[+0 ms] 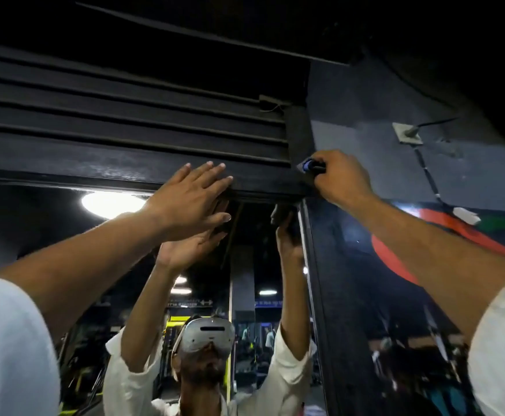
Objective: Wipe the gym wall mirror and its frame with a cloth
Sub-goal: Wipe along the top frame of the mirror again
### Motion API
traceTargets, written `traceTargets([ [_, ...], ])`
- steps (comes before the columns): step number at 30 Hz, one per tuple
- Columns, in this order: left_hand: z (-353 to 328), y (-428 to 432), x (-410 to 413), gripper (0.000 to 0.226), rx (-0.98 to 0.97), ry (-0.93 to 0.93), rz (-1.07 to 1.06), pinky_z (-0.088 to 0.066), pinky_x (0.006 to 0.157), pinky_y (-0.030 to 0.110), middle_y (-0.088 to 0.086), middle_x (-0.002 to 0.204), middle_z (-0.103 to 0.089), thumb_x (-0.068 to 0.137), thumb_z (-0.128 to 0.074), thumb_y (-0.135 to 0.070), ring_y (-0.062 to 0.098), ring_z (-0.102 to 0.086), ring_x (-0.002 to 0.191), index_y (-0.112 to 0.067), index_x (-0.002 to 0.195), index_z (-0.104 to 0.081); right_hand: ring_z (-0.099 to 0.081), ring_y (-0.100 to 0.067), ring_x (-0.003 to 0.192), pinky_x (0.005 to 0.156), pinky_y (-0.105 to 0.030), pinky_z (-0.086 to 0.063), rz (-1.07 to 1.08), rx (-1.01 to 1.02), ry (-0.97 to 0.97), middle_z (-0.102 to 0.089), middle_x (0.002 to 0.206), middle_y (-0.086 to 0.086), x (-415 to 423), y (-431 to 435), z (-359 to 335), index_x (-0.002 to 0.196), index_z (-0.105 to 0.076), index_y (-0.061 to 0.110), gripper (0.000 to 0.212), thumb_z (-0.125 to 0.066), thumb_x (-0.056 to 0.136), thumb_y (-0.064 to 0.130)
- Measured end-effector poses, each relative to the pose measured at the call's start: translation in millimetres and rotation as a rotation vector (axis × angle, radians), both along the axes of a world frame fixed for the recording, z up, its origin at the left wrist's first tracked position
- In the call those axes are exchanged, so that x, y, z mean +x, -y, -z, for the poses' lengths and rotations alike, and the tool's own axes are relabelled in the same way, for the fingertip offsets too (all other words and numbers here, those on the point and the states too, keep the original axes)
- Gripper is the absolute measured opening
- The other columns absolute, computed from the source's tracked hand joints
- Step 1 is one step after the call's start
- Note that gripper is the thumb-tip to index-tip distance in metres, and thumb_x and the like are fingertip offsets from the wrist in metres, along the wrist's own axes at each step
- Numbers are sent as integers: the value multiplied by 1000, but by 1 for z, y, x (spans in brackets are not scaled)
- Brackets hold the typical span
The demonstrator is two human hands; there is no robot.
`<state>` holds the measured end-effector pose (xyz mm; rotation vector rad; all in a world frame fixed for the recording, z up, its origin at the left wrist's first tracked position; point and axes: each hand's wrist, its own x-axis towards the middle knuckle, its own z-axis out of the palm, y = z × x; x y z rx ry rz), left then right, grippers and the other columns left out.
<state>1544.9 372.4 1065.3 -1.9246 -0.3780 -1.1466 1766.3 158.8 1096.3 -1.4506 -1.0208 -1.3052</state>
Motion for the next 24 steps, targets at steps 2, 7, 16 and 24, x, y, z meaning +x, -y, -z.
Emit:
traceTargets([
  [2,-3,-22,1,111,20,18,-27,0,132,48,2,179,2,81,6,-91,21,5,165,-27,171,-4,-68,-35,103,79,-37,-53,59,88,3,-76,108,-9,12,-4,-10,109,-77,23,32,-61,88,5],
  [7,4,-62,15,101,100,82,37,10,132,50,0,178,13,86,21,-87,20,17,163,-29,169,11,-66,-40,111,92,-42,-55,-70,172,-104,-73,118,-18,15,-59,-10,115,-75,16,39,-51,91,-2],
  [16,6,-73,22,89,166,116,160,9,132,53,-1,178,11,98,-2,-80,17,19,163,-28,170,6,-39,-24,153,131,-44,-18,-168,285,138,-54,156,-8,-15,-110,35,142,-64,10,73,-38,76,-8],
  [24,6,-70,19,93,103,81,245,8,132,51,-1,179,10,95,0,-77,14,18,163,-23,171,3,-19,-15,160,128,-37,-26,-296,371,7,-34,169,0,-90,-186,64,159,-44,19,65,-50,99,-7],
])
